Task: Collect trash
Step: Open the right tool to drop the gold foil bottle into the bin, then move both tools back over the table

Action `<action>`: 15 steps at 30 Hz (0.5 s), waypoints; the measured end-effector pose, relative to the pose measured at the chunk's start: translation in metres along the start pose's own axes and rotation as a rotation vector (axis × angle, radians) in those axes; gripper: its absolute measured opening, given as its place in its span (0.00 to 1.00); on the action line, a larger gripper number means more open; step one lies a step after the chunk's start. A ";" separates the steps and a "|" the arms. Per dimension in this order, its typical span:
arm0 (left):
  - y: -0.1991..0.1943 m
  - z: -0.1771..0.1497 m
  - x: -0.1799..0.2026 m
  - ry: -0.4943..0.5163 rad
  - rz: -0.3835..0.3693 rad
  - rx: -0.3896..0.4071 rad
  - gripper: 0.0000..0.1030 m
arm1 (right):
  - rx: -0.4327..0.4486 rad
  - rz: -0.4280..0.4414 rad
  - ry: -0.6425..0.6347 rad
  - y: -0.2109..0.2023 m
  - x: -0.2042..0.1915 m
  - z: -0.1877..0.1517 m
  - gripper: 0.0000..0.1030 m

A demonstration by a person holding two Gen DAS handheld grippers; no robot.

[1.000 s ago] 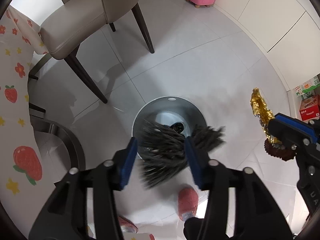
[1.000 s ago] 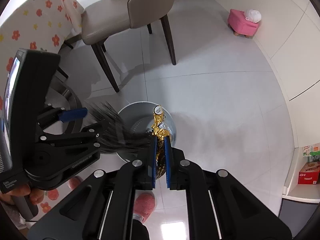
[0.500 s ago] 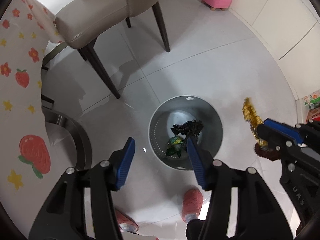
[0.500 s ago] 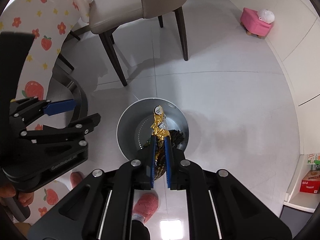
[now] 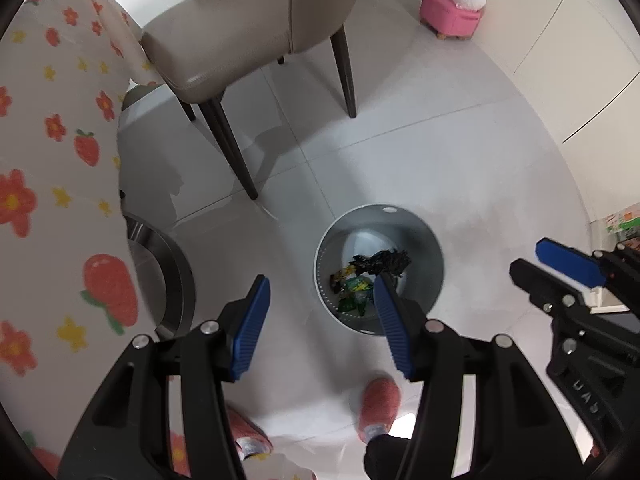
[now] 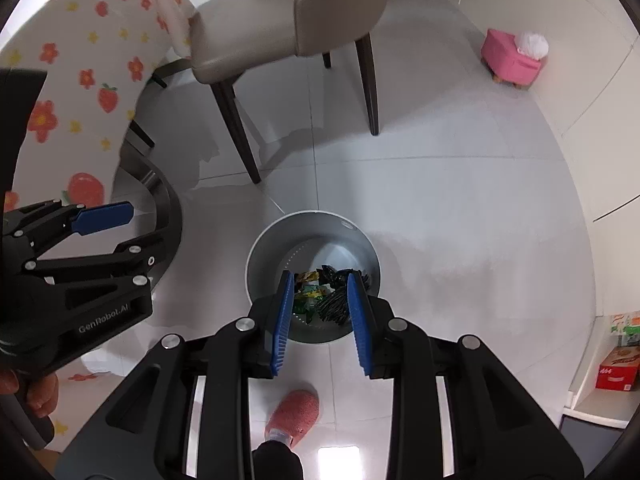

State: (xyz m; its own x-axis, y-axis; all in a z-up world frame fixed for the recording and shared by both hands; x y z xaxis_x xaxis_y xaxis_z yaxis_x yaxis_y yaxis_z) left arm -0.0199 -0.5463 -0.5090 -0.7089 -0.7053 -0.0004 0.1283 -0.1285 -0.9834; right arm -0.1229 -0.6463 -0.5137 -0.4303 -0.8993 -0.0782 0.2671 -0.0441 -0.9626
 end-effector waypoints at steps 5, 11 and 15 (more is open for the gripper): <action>-0.055 -0.003 -0.014 -0.020 -0.014 0.027 0.53 | 0.028 -0.017 -0.033 -0.052 -0.022 0.010 0.26; -0.139 -0.012 -0.042 -0.035 0.007 0.096 0.58 | 0.084 -0.038 -0.053 -0.125 -0.055 0.030 0.26; -0.197 -0.020 -0.075 -0.068 0.027 0.131 0.60 | 0.112 -0.024 -0.079 -0.171 -0.087 0.041 0.26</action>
State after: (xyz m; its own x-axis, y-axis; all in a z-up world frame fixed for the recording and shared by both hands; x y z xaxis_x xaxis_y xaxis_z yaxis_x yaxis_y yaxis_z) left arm -0.0060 -0.4542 -0.3184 -0.6557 -0.7550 -0.0097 0.2394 -0.1958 -0.9510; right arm -0.0957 -0.5782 -0.3318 -0.3694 -0.9288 -0.0305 0.3541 -0.1103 -0.9287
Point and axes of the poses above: each gripper's, at about its wrist camera, not at the fingertips, and y roughly the way its jaws point, x to its right, z to its top, the point moved 4 cm from there along y, roughly the way its jaws point, and after that the axes turned 5 degrees about -x, right-handed, at the moved point
